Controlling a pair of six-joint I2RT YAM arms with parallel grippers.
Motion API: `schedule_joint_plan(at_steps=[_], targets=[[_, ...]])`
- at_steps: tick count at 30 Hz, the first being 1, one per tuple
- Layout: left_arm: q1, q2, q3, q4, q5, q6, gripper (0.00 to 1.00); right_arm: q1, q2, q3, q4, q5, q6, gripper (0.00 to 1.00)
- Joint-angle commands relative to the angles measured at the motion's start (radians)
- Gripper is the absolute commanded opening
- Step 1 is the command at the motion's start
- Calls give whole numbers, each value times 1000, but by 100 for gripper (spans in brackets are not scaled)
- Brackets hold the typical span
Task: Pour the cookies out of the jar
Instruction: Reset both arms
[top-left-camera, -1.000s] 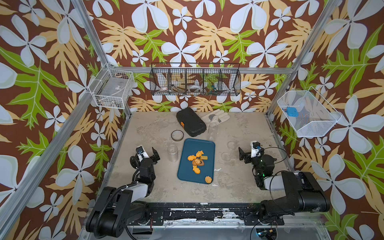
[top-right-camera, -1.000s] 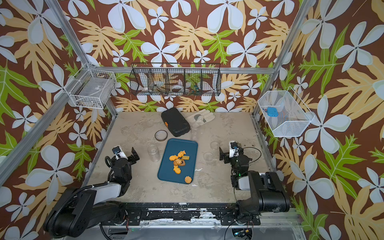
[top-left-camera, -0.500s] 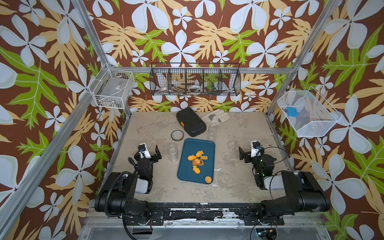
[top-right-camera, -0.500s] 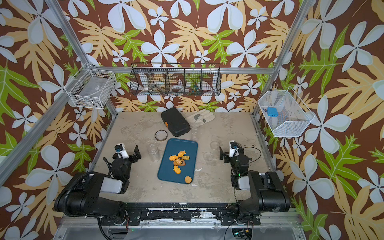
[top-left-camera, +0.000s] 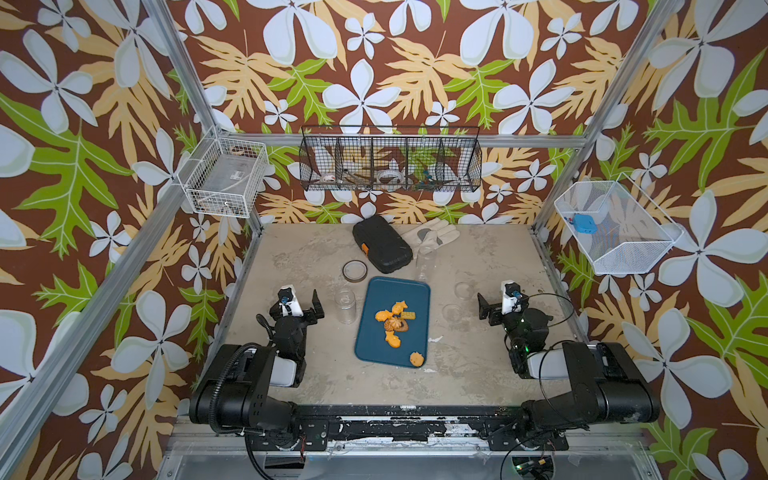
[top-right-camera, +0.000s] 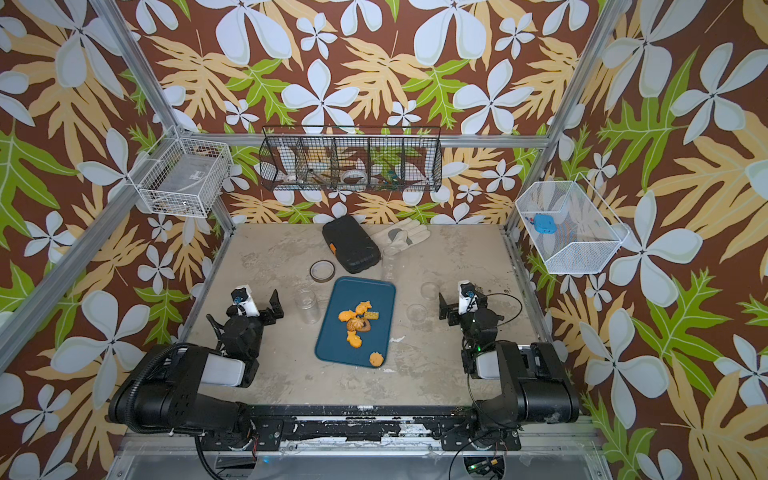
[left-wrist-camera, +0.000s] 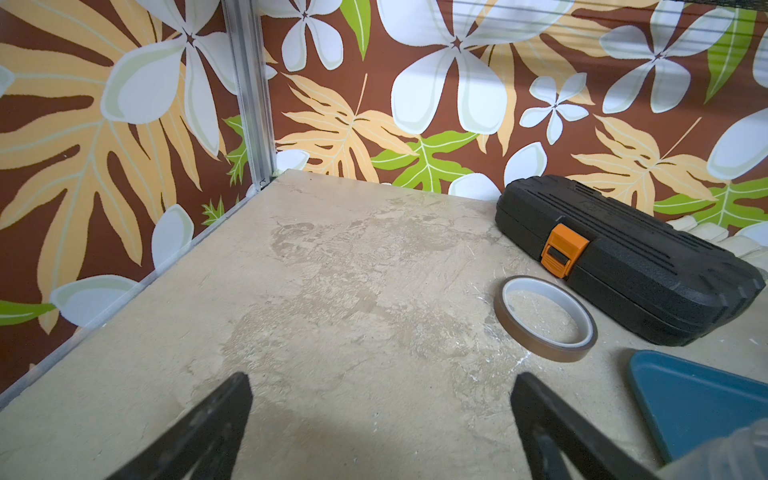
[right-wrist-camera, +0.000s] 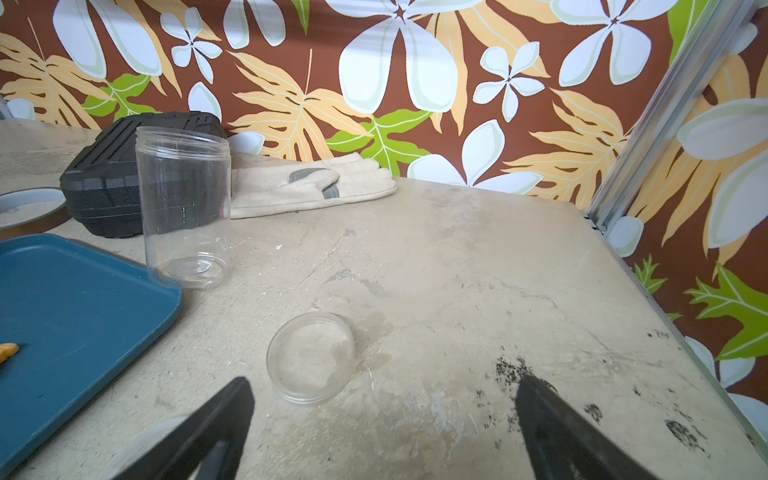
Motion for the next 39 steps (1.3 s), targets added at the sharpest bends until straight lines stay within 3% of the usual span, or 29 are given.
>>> schedule_joint_plan(at_steps=[1,12,17,22,26,39], targets=[[1,0,4,37,4,4,100,0,-1,3,17,6,-5,100],[0,0,3,37,4,4,100,-6,-15,-5,28,20,7,100],[1,0,4,37,4,4,100,-5,-142,-19,-58,31,10,100],[1,0,4,36,4,4,100,-6,-7,22,-10,25,12,100],[0,0,4,36,4,3,100,-5,-10,9,-2,74,26,100],[-4,-1,11,18,28,18,100,-5,-4,9,3,72,26,100]])
